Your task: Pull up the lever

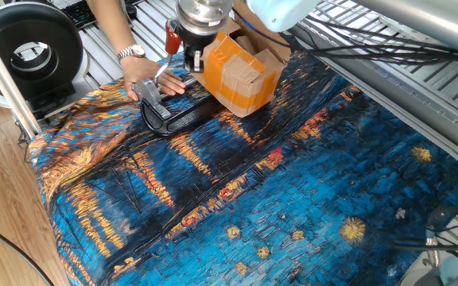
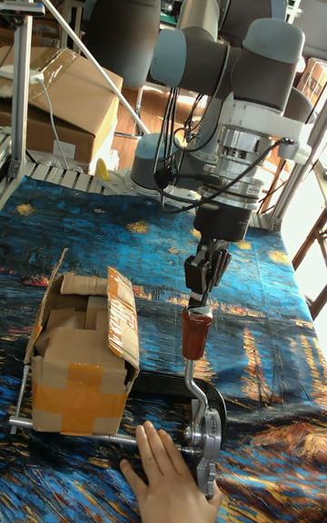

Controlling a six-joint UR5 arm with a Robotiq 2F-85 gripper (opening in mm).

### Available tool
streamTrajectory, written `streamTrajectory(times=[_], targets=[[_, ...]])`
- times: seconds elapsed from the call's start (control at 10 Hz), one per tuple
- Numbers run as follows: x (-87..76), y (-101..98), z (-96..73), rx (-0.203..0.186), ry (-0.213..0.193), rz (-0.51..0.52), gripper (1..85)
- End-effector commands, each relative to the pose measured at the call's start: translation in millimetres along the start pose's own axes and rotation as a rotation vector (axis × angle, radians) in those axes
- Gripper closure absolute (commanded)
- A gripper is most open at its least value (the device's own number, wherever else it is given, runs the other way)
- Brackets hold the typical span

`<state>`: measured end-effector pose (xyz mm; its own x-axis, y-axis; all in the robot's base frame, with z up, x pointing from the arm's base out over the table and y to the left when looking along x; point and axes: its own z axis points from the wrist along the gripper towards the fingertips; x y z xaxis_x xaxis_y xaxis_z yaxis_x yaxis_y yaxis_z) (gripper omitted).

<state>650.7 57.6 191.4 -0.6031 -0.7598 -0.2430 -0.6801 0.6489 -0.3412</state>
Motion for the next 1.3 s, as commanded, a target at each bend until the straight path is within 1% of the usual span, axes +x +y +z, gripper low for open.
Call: streamTrajectory(times=[0.0,0.1,0.2,0.3,0.4,0.5,0.6,0.7,0.8,0.9,1.0,1.2], targets=[[1.7,-15.6,-0.3,0.025,-0.011,0.347,84.0],[-13.5,-5.0,-0.4,-0.026,-0.057,0.546,84.0],[-19.4,-8.1,-0.8,-0.024,-0.082,0.637,84.0],[-15.2,-15.0,-0.6,0.004,-0.075,0.695,84.0],[-13.7,-15.4,-0.5,0.006,-0.071,0.755,84.0],[-14.6,-15.3,-0.6,0.003,-0.074,0.781,84.3],[-20.5,-9.2,-0.9,-0.028,-0.086,0.792,84.3],[-24.2,-7.6,-1.2,-0.04,-0.098,0.791,84.3],[-17.8,-2.6,-0.7,-0.048,-0.066,0.796,84.3],[-17.8,-4.9,-5.0,-0.063,-0.029,0.802,84.3],[-22.8,-9.8,-11.3,-0.067,-0.014,0.807,84.3],[-29.0,-28.6,-14.8,-0.039,-0.015,0.764,84.3]])
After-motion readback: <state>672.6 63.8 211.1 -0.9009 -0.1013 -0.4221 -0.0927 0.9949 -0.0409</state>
